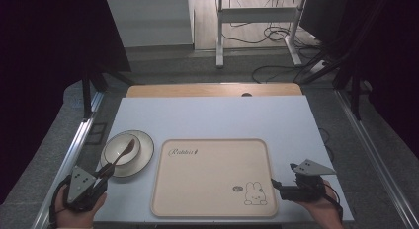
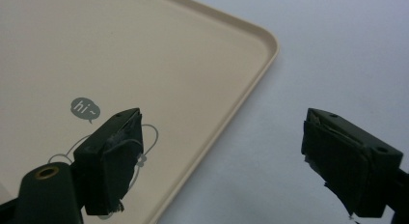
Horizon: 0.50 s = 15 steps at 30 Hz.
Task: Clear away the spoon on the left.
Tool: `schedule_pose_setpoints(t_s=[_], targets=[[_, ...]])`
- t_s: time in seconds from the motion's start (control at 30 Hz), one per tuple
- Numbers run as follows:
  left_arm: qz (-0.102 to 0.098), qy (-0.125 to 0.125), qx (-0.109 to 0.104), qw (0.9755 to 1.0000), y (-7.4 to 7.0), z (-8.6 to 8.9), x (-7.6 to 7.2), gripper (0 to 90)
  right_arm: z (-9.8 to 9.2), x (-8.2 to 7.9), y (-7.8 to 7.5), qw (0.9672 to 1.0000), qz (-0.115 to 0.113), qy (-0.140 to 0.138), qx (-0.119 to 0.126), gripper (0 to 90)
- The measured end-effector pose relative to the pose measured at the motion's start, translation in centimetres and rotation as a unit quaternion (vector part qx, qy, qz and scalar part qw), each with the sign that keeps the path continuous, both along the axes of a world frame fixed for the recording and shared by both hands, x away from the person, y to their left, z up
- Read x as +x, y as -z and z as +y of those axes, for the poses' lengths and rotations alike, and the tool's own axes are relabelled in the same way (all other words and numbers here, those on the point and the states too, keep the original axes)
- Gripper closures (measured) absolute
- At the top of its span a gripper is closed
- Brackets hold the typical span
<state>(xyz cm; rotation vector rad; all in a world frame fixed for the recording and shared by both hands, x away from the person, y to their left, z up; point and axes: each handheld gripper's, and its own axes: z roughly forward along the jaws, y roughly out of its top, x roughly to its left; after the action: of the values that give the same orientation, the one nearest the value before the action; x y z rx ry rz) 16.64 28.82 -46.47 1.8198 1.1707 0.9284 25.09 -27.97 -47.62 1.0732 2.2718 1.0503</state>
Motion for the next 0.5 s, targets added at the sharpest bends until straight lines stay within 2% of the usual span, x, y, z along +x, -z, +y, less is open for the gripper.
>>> schedule_pose_setpoints(t_s=[0.5], targets=[[-0.018, 0.004, -0.001, 0.9998, -0.45, -0.47, -0.33, 84.3, 0.03, 0.01, 0.03, 1.0000, -0.001, 0.000, 0.000, 14.9]])
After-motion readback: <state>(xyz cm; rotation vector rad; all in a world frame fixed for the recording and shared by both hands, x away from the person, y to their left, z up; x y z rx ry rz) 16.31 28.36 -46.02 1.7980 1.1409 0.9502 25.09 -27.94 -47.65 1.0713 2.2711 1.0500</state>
